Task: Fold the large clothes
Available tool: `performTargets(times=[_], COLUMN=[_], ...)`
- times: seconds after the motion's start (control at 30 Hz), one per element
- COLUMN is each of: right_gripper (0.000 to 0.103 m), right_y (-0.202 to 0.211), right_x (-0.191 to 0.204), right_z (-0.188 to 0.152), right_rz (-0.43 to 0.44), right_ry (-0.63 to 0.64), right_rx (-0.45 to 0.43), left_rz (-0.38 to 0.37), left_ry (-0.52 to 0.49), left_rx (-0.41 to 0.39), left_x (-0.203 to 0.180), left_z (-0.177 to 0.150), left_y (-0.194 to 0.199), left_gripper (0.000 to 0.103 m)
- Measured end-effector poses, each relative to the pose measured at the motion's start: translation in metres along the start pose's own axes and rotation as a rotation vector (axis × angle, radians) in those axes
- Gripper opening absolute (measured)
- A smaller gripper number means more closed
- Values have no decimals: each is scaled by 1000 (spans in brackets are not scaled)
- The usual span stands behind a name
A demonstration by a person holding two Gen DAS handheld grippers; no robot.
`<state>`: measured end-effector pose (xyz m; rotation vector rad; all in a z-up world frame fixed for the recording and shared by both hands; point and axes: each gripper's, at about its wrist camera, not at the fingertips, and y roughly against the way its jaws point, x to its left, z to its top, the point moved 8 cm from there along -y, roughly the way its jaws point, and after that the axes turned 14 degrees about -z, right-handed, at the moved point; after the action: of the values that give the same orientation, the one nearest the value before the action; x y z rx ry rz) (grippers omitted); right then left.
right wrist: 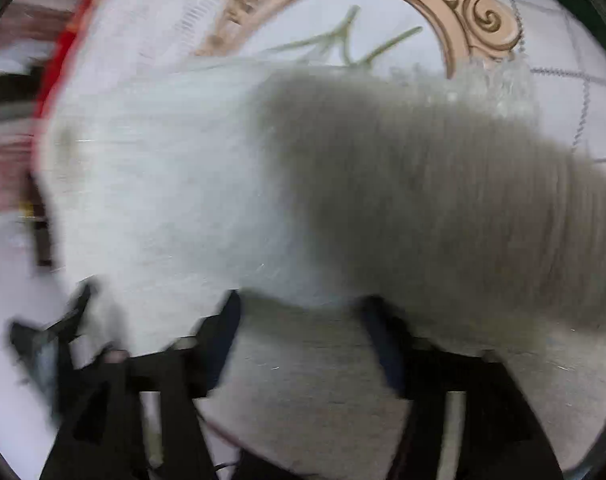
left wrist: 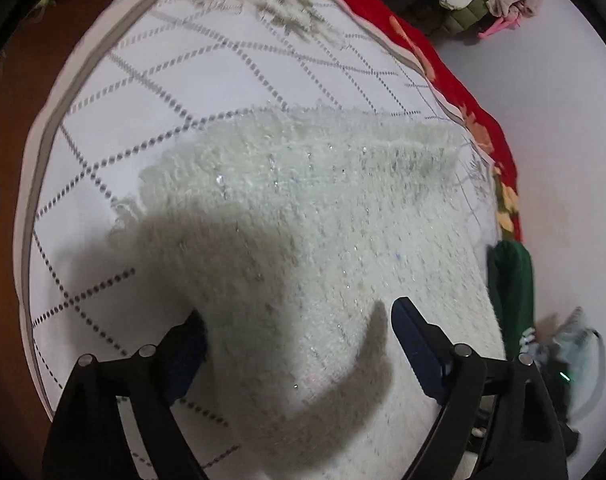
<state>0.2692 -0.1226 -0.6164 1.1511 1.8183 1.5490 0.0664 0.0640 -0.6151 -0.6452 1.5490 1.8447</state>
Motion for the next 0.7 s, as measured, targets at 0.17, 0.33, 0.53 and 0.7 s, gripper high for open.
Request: performTargets(times=[0.17,0.33,0.53,0.7], right_gripper=[71,71,71,71], right_y=[36,35,14,17], right_x=[-28,-68,-91,-82], right_z=[-26,-48,-41,-39], right_rz=[150,113,164,131], right_ry=[-64,-125,-195,-180], right_rx=[-21,-12,22,14], left_rz=[50,-268,-448,-400], left_ry=[-25,-20,15,28], left_rx=[-52,5,115,226], left_x=[-7,-35,-21,6], left_z=[9,13,20,27], left_y=[7,25,16,-27], left_gripper=[22,20,31,46])
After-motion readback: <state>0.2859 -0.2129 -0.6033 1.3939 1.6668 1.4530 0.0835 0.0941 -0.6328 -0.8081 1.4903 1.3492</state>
